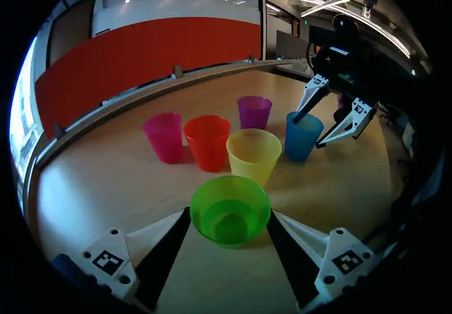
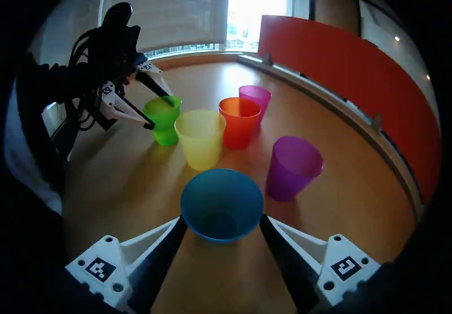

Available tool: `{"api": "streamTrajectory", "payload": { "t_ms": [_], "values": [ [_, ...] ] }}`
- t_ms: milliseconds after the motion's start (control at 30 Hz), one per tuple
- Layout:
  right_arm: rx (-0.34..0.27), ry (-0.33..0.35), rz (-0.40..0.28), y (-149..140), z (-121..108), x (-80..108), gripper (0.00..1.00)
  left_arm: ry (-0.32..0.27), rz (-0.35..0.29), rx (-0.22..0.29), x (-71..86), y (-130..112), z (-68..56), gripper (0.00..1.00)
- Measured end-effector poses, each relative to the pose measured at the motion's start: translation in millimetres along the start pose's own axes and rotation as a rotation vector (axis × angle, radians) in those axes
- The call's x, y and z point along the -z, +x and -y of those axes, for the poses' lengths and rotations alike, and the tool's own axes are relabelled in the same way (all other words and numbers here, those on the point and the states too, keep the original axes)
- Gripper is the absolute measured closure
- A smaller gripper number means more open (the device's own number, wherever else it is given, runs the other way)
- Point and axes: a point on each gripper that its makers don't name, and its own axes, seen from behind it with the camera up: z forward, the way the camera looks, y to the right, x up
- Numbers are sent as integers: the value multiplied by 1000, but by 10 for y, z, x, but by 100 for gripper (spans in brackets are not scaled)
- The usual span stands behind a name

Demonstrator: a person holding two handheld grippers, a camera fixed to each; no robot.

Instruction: Pour water

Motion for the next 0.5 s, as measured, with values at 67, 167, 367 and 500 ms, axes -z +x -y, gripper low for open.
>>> {"api": "streamTrajectory", "payload": {
  "t_ms": [67, 167, 367, 500],
  "values": [
    [-1, -2, 0, -7, 2, 7, 1, 0, 2, 0, 9, -4, 0, 6],
    [-5, -7, 0, -20, -1, 23, 1, -1, 5, -1, 29, -11, -8, 6],
    [-10, -16, 0, -52, 6, 78, 1, -5, 18, -6, 77, -58, -44, 6],
    [-12, -26, -1, -87, 15, 128, 1, -1, 24, -11, 117, -98, -61, 6]
  ]
}}
